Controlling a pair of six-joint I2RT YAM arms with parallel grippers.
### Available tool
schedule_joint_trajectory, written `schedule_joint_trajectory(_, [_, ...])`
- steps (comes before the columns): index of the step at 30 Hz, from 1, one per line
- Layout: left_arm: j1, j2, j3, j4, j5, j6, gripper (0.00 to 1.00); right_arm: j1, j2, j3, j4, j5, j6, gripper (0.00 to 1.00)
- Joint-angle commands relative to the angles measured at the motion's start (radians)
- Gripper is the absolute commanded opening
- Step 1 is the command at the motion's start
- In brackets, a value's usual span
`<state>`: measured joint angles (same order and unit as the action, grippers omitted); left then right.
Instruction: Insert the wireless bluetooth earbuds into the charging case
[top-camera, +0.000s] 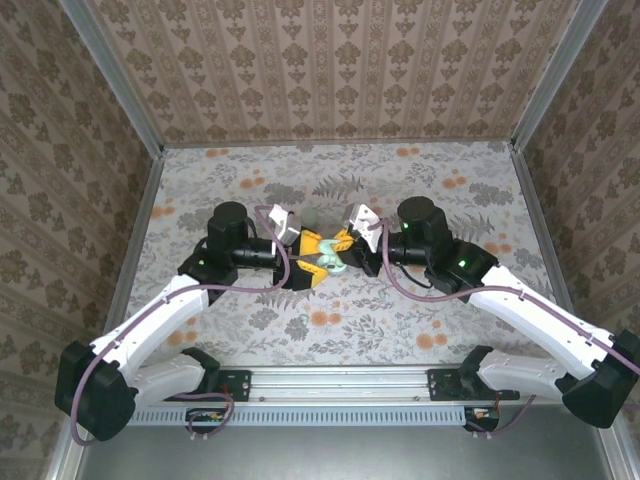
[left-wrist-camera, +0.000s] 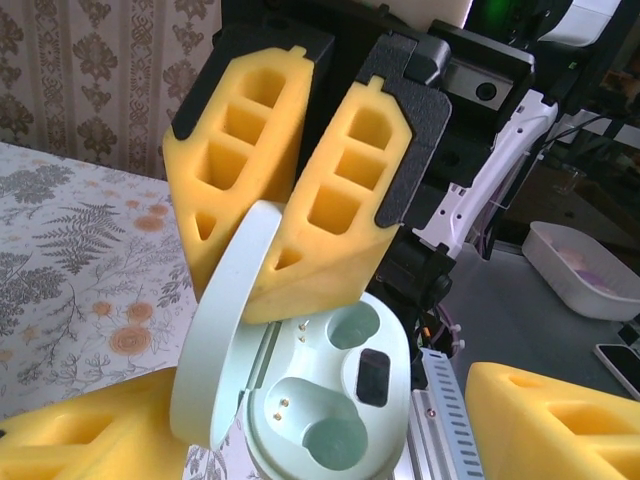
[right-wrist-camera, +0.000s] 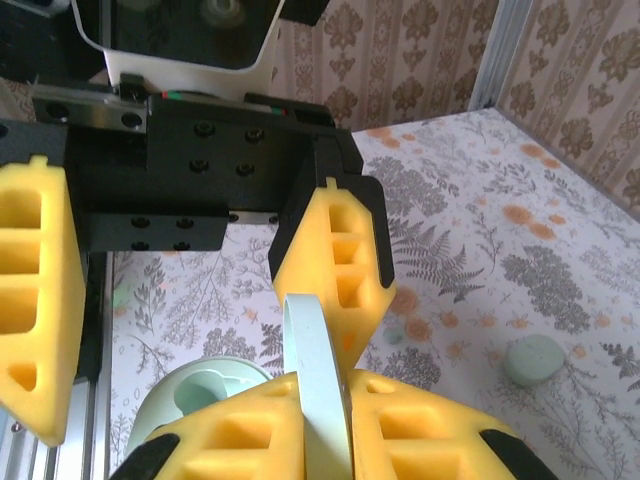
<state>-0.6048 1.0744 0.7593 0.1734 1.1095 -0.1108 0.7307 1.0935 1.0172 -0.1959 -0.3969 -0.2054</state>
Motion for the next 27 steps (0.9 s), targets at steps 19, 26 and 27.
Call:
schedule_joint_trajectory(19, [-0.021,-0.016,-0.037,0.081,-0.033,0.02,0.61,0.006,-0.03,-0.034,0.155,0.014,0.063,0.13])
schedule_joint_trajectory(26, [-0.021,-0.017,-0.036,0.085,-0.029,0.015,0.4,0.006,-0.03,-0.034,0.161,0.013,0.069,0.13])
schedule_joint_trajectory(27, [-0.02,-0.02,-0.037,0.087,-0.033,0.015,0.38,0.005,-0.03,-0.034,0.159,0.011,0.07,0.13])
